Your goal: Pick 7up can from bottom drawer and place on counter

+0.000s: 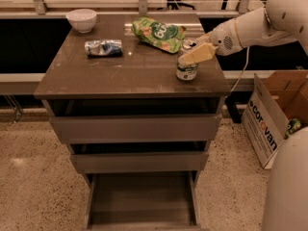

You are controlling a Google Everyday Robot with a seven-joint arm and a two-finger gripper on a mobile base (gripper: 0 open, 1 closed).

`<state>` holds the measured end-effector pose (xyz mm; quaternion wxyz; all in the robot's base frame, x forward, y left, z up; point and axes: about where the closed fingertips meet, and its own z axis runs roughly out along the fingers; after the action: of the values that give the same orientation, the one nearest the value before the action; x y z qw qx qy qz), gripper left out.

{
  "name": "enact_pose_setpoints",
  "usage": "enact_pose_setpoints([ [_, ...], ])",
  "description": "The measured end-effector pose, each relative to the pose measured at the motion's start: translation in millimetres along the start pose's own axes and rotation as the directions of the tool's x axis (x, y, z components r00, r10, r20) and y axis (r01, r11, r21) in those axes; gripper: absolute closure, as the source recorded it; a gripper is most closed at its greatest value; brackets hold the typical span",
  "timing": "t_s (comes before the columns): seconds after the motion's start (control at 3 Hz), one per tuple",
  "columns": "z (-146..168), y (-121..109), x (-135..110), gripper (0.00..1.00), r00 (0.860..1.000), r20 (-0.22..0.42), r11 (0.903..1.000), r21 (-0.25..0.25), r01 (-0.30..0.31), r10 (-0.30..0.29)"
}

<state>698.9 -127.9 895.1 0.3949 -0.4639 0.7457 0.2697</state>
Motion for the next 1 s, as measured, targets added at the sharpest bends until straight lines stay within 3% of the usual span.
enact_pose_setpoints([
  [0.67,-12,2,22,0.0,0.998,0.07,0.9993,-0.037,-0.001,0.004],
  [1.0,-48,6,42,0.0,0.991,0.134,0.9998,0.006,0.018,-0.018],
])
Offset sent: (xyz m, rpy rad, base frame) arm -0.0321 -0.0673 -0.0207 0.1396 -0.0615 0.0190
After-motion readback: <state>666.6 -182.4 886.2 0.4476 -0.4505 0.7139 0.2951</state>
